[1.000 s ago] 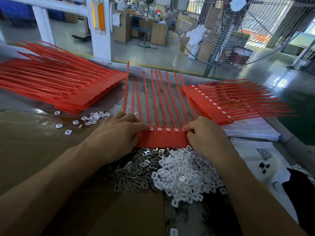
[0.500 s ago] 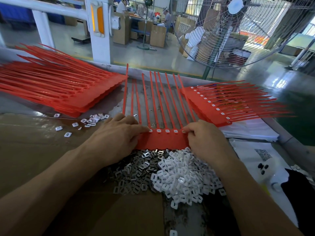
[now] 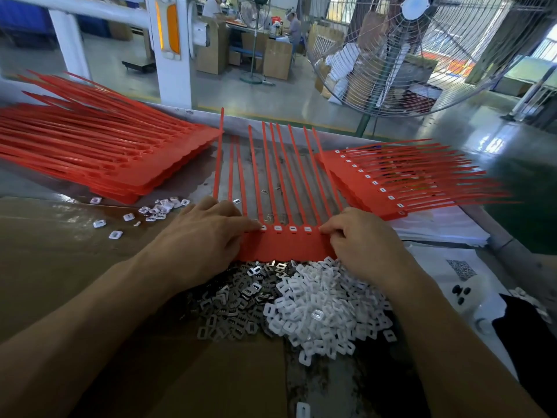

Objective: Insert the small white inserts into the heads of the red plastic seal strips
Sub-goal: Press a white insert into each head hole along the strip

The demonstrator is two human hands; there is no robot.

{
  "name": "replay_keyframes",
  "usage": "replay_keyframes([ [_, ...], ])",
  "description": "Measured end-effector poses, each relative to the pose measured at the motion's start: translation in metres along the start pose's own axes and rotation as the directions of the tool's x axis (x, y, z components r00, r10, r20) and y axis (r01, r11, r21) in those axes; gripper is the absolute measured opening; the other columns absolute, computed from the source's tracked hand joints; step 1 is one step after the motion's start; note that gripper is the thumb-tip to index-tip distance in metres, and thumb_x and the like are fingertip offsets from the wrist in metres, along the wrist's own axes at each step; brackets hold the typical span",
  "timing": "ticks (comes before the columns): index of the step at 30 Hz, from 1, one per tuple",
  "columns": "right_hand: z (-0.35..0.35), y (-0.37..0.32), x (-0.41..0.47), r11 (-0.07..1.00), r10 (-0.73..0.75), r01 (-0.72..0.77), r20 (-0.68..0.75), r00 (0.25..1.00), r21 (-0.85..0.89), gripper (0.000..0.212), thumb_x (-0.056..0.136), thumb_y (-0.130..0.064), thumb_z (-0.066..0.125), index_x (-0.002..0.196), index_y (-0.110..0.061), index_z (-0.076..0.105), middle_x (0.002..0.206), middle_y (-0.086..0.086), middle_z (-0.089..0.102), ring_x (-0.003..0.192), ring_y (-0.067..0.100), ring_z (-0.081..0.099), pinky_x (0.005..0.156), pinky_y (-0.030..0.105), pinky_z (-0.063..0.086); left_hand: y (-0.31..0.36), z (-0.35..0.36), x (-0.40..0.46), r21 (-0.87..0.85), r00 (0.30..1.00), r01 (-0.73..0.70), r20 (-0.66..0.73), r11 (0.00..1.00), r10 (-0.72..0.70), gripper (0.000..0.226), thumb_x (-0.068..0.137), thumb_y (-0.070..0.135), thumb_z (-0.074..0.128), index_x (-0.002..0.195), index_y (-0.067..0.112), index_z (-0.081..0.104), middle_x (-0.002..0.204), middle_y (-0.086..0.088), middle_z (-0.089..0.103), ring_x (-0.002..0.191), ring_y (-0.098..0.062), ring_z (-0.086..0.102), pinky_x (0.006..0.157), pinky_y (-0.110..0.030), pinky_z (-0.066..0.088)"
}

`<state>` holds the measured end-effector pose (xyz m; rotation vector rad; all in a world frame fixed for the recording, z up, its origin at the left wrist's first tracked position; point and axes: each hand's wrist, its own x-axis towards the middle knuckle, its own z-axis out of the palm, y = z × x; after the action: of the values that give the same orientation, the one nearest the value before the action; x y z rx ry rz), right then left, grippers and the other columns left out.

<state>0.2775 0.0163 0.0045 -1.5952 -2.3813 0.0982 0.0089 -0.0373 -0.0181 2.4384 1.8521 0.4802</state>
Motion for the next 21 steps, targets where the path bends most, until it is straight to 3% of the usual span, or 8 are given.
replay_keyframes([
  [3, -0.004, 0.016, 0.001, 0.962, 0.027, -0.052, 0.096, 0.995, 0.270, 0.025, 0.098, -0.015, 0.066, 0.112, -0.030, 0.079, 0.107, -0.021, 0.070, 0.104, 0.000, 0.064, 0.098, 0.029, 0.049, 0.002, -0.001, -0.001, 0.005, 1.000, -0.005, -0.003, 1.000, 0.005, 0.043, 0.101, 0.041, 0.041, 0.142, 0.055, 0.043, 0.130, 0.020, 0.049, 0.121, -0.008, 0.038, 0.104, -0.036, 0.035],
  [5, -0.009, 0.026, 0.001, 0.901, -0.006, -0.075, 0.184, 0.983, 0.428, 0.023, 0.094, -0.018, 0.074, 0.102, -0.039, 0.079, 0.100, -0.026, 0.074, 0.097, -0.009, 0.066, 0.092, 0.023, 0.048, 0.002, -0.002, 0.000, 0.008, 1.000, -0.007, 0.000, 1.000, 0.007, 0.043, 0.101, 0.041, 0.041, 0.142, 0.054, 0.043, 0.131, 0.019, 0.049, 0.122, -0.010, 0.039, 0.105, -0.038, 0.037],
  [7, -0.013, 0.033, 0.001, 0.873, -0.072, -0.054, 0.239, 0.968, 0.485, 0.021, 0.091, -0.021, 0.079, 0.095, -0.042, 0.080, 0.097, -0.022, 0.076, 0.092, -0.006, 0.069, 0.086, 0.025, 0.049, 0.002, -0.002, 0.000, 0.010, 1.000, -0.009, -0.002, 1.000, 0.009, 0.043, 0.101, 0.041, 0.041, 0.142, 0.054, 0.043, 0.132, 0.019, 0.050, 0.122, -0.010, 0.039, 0.106, -0.039, 0.038],
  [12, -0.016, 0.036, -0.001, 0.868, -0.173, 0.018, 0.268, 0.948, 0.496, 0.022, 0.083, -0.023, 0.086, 0.094, -0.041, 0.079, 0.095, -0.016, 0.073, 0.089, 0.004, 0.070, 0.084, 0.033, 0.055, 0.000, 0.000, 0.000, 0.001, 1.000, -0.013, 0.000, 1.000, 0.013, 0.043, 0.101, 0.043, 0.040, 0.142, 0.054, 0.042, 0.132, 0.020, 0.049, 0.123, -0.008, 0.038, 0.107, -0.039, 0.037],
  [21, -0.015, 0.033, -0.002, 0.901, -0.161, 0.039, 0.248, 0.955, 0.433, 0.023, 0.082, -0.020, 0.087, 0.086, -0.039, 0.076, 0.087, -0.021, 0.069, 0.078, 0.000, 0.065, 0.074, 0.023, 0.045, 0.000, 0.000, 0.000, 0.005, 1.000, -0.024, -0.013, 1.000, 0.024, 0.043, 0.101, 0.041, 0.041, 0.142, 0.052, 0.044, 0.130, 0.020, 0.051, 0.120, -0.009, 0.039, 0.105, -0.037, 0.037],
])
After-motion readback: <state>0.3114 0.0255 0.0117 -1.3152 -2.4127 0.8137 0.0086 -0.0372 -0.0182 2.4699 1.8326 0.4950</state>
